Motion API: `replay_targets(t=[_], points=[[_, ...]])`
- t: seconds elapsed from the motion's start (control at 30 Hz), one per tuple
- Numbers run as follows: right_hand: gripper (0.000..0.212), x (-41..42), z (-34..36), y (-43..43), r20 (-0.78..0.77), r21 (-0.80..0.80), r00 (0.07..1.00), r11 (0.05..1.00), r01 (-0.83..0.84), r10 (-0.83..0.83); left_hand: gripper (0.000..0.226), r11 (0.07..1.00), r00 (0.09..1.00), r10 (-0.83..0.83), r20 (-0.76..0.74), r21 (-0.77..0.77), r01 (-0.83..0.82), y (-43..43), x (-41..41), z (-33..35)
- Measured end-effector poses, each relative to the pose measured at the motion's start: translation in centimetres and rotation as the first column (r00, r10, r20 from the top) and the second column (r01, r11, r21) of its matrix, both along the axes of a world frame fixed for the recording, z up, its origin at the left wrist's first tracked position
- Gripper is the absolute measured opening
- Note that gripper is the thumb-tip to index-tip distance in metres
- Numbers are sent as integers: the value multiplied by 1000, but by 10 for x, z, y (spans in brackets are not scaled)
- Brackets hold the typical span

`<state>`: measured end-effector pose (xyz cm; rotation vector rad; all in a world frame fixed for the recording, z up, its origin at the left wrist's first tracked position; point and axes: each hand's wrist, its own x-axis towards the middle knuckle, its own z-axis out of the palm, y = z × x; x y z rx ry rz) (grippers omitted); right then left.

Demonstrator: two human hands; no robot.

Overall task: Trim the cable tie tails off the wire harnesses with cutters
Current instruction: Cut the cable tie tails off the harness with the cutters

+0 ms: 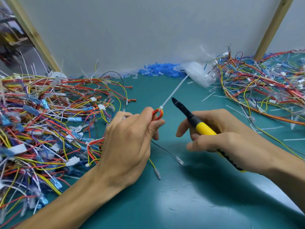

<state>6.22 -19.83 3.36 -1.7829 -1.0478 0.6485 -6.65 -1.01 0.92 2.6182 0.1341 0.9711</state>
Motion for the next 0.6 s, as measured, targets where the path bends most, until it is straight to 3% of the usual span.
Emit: replay_targets(t=[0.3, 0.43, 0.6], points=[[30, -4, 0, 1, 43, -39, 998, 998, -39, 41, 24, 988, 998, -62, -15, 138, 64, -5, -3, 4], [26, 0, 0, 2, -63, -57, 981, 981, -185, 182, 24, 981, 992, -113, -53, 153, 120, -14, -7, 5], [31, 6, 0, 2, -251, -1, 937, 968, -252, 243, 23, 998, 1000, -26, 9, 58, 26, -13, -10, 11]])
